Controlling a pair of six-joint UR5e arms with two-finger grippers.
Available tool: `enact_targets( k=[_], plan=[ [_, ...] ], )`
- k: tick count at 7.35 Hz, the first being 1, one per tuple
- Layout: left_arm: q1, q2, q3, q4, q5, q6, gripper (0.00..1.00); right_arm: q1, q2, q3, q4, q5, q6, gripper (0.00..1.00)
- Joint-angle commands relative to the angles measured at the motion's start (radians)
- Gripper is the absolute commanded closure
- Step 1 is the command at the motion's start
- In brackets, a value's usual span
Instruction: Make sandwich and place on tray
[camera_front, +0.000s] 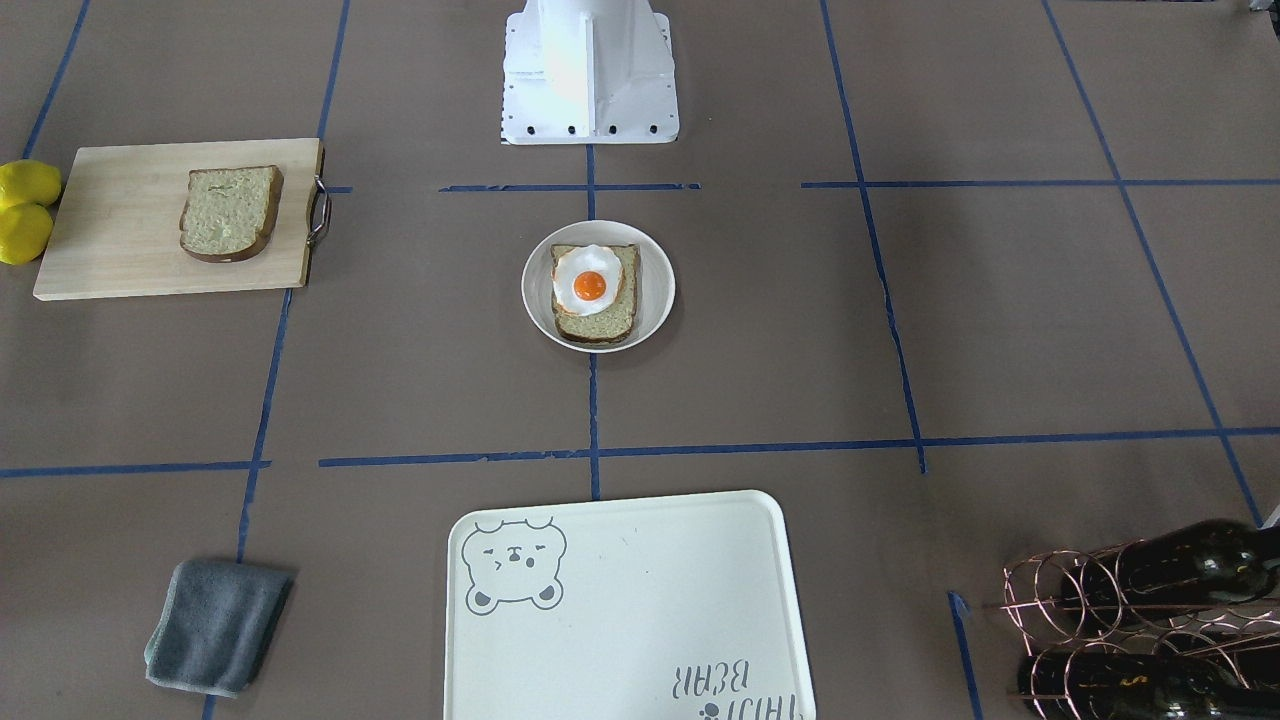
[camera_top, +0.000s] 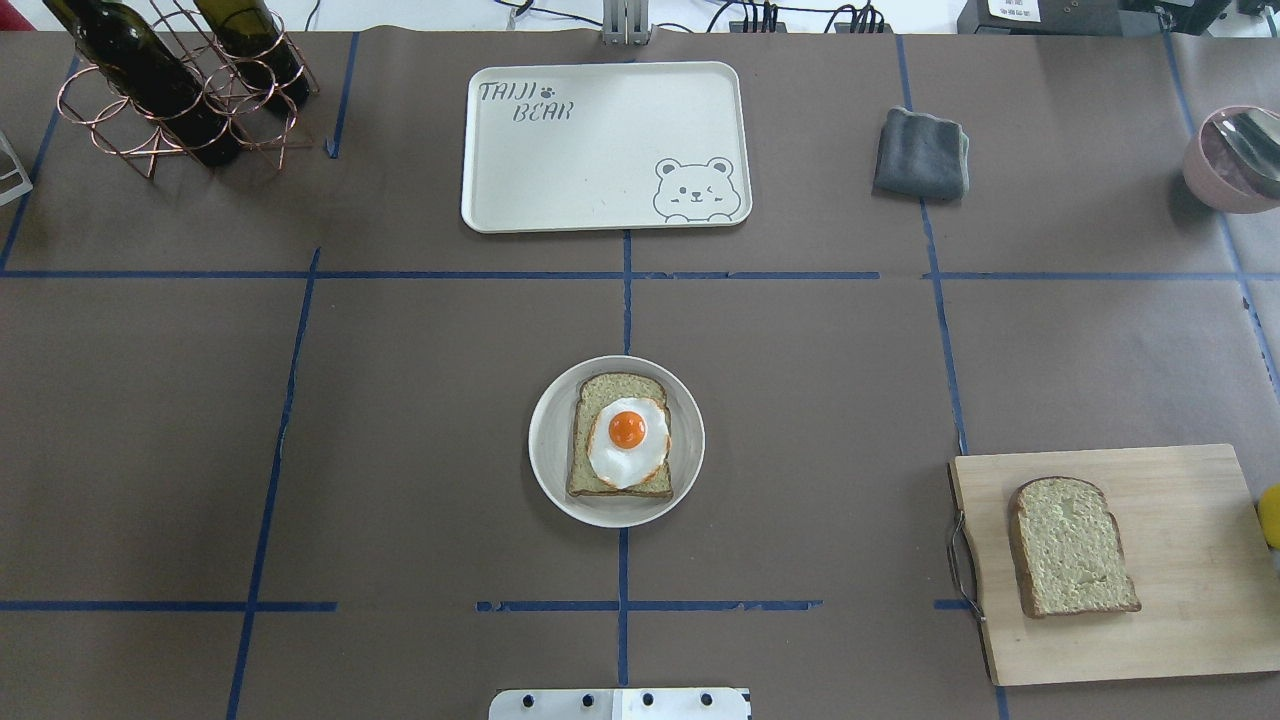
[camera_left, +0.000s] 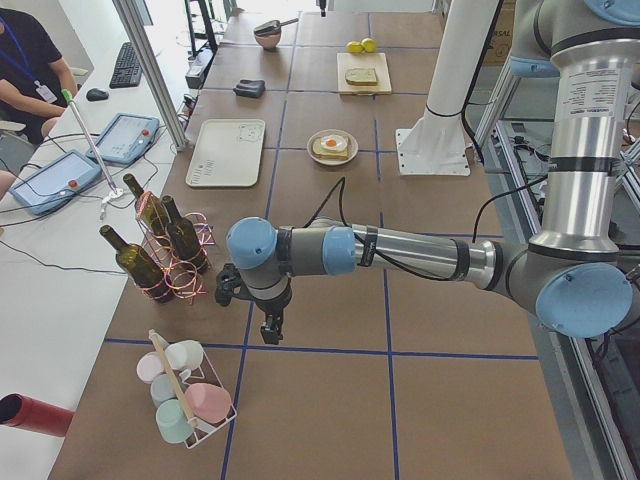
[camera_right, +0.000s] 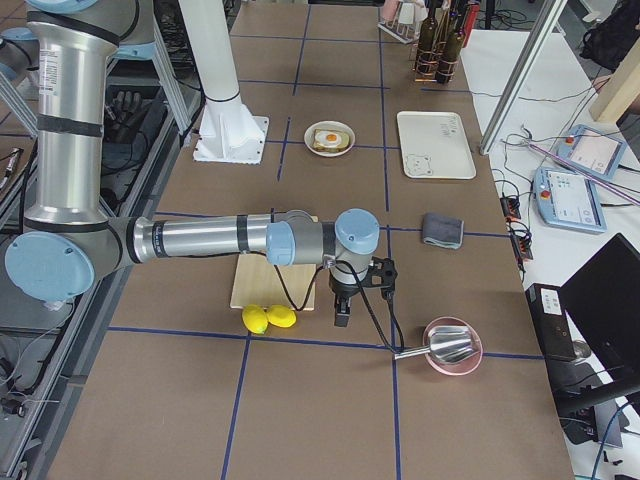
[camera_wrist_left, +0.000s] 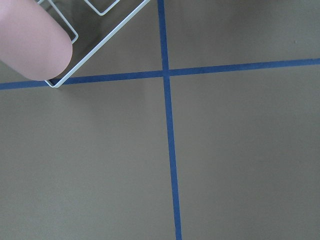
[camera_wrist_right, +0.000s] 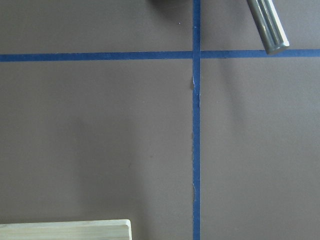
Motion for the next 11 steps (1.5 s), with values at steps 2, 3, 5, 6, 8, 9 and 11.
enact_targets(
  k=[2,3,5,6,8,9,11],
  plan=[
    [0.008,0.006,-0.016,-0.189,-0.012,0.010,0.00,0.000,0.000,0.000,0.001,0.003,0.002,0.00],
    [0.041,0.007,-0.032,-0.199,-0.035,0.001,0.00,0.000,0.000,0.002,0.001,0.023,0.002,0.00],
    [0.065,0.006,-0.038,-0.199,-0.051,-0.003,0.00,-0.053,-0.006,0.020,0.033,0.089,0.006,0.00],
    [0.065,0.007,-0.039,-0.199,-0.051,-0.003,0.00,-0.122,-0.008,0.023,0.146,0.107,0.047,0.00],
    [0.066,0.007,-0.047,-0.196,-0.051,-0.004,0.00,-0.298,-0.099,0.045,0.546,0.036,0.522,0.00],
    [0.066,0.007,-0.050,-0.196,-0.051,-0.004,0.00,-0.372,-0.141,0.046,0.717,0.020,0.655,0.00],
    [0.066,0.007,-0.052,-0.196,-0.052,-0.004,0.00,-0.483,-0.175,0.065,0.815,-0.023,0.825,0.01]
  ],
)
